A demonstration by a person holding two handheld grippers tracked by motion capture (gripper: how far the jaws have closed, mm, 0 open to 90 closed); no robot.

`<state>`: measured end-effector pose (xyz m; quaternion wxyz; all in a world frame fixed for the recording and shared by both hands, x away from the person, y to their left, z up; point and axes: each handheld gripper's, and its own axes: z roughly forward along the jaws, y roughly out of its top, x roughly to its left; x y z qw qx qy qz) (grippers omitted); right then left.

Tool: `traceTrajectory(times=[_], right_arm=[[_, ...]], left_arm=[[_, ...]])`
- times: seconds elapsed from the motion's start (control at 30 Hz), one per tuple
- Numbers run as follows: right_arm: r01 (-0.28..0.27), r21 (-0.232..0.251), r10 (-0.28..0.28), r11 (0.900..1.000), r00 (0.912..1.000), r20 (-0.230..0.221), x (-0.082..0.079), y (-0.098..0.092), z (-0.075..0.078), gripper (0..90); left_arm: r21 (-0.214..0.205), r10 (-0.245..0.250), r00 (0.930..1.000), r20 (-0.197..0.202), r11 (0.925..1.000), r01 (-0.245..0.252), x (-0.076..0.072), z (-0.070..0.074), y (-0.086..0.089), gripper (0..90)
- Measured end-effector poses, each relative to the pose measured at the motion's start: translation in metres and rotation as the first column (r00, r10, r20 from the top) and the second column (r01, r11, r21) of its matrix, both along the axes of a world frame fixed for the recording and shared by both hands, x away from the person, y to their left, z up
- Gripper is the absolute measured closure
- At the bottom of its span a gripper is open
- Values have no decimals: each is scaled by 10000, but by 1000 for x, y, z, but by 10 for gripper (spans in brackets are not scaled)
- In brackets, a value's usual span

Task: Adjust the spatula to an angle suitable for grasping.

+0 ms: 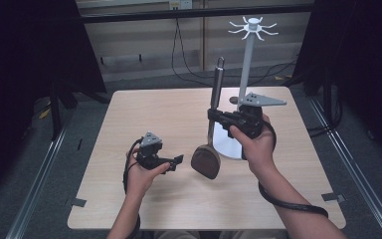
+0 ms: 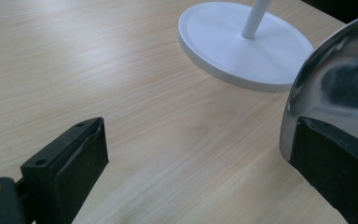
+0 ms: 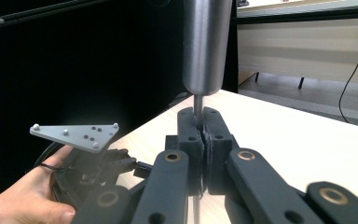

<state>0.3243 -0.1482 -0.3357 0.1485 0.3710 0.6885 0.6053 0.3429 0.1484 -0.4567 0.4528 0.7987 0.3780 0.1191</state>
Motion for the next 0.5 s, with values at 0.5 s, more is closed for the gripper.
traceTrajectory(times=[0.5], right_arm=[[51,-100,-49,9999,9999,109,0,-7,11,884]], left_arm=[[207,-184,9998,-119,9996,186,-1,-6,4,32]])
